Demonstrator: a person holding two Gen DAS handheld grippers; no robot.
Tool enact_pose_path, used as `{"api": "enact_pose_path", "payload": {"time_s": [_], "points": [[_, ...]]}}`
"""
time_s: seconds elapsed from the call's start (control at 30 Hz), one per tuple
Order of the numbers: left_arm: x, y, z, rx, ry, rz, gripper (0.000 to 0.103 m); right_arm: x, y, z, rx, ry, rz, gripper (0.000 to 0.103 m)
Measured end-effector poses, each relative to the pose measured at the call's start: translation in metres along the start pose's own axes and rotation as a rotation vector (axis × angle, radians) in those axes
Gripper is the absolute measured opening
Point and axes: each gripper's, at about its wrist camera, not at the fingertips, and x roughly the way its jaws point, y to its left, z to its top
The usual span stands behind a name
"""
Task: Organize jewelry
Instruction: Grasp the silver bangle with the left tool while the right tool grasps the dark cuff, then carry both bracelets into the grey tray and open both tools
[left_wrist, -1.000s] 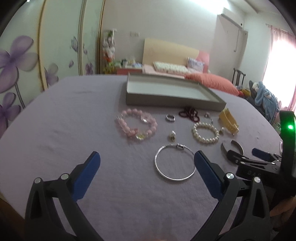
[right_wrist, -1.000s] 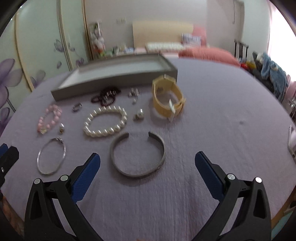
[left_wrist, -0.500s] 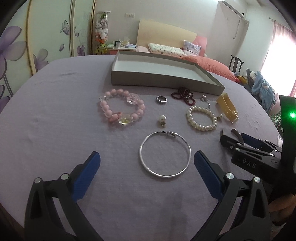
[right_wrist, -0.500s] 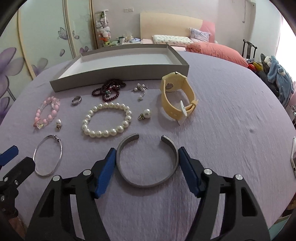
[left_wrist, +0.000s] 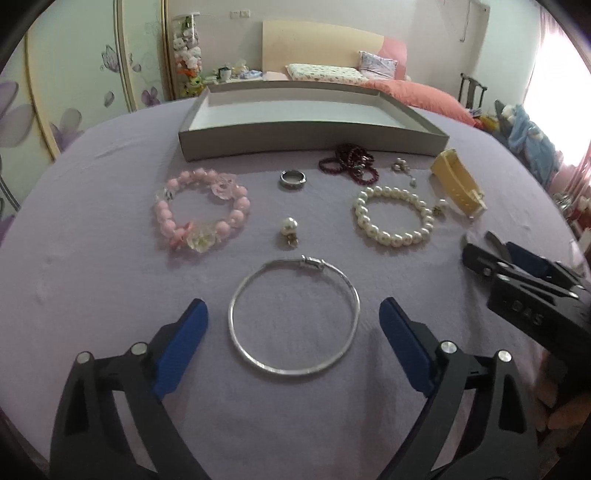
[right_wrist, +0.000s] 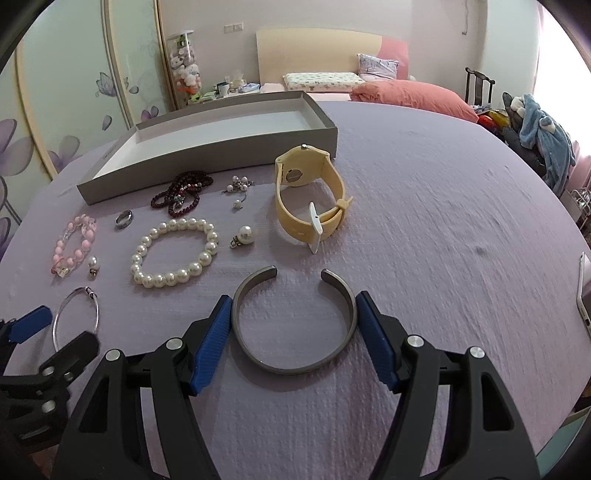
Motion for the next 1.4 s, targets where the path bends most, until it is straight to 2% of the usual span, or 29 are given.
{"api": "enact_pose_path", "payload": {"time_s": [0.27, 0.43, 0.5, 0.63, 0.9, 1.03, 1.23, 1.4], "points": [[0.004, -0.003, 0.004, 0.018, 0.012, 0.036, 0.09, 0.001, -0.001, 0.0, 0.003, -0.002, 0.002, 0.068], [0.004, -0.003, 0.003, 0.023, 0.002, 0.032, 0.089, 0.001, 0.0, 0.0, -0.001, -0.001, -0.001, 0.068], [0.002, -0.004, 0.002, 0.028, -0.005, 0.028, 0.086, 0.001, 0.0, 0.0, -0.004, 0.0, -0.005, 0.068], [-0.001, -0.009, 0.0, 0.035, -0.022, 0.023, 0.071, 0.002, 0.002, 0.0, -0.011, 0.002, -0.012, 0.068], [-0.002, -0.008, -0.002, 0.039, -0.043, 0.007, 0.071, 0.002, 0.005, -0.001, -0.031, 0.007, -0.021, 0.068], [-0.006, 0.0, -0.003, 0.015, -0.047, -0.016, 0.071, 0.0, 0.005, -0.004, -0.049, 0.005, 0.003, 0.067], [-0.016, 0.023, -0.006, -0.048, -0.064, -0.014, 0.071, -0.016, 0.007, -0.013, -0.064, -0.058, 0.037, 0.067], [-0.032, 0.038, -0.009, -0.076, -0.101, 0.002, 0.071, -0.023, 0.013, -0.015, -0.073, -0.077, 0.085, 0.067]]}}
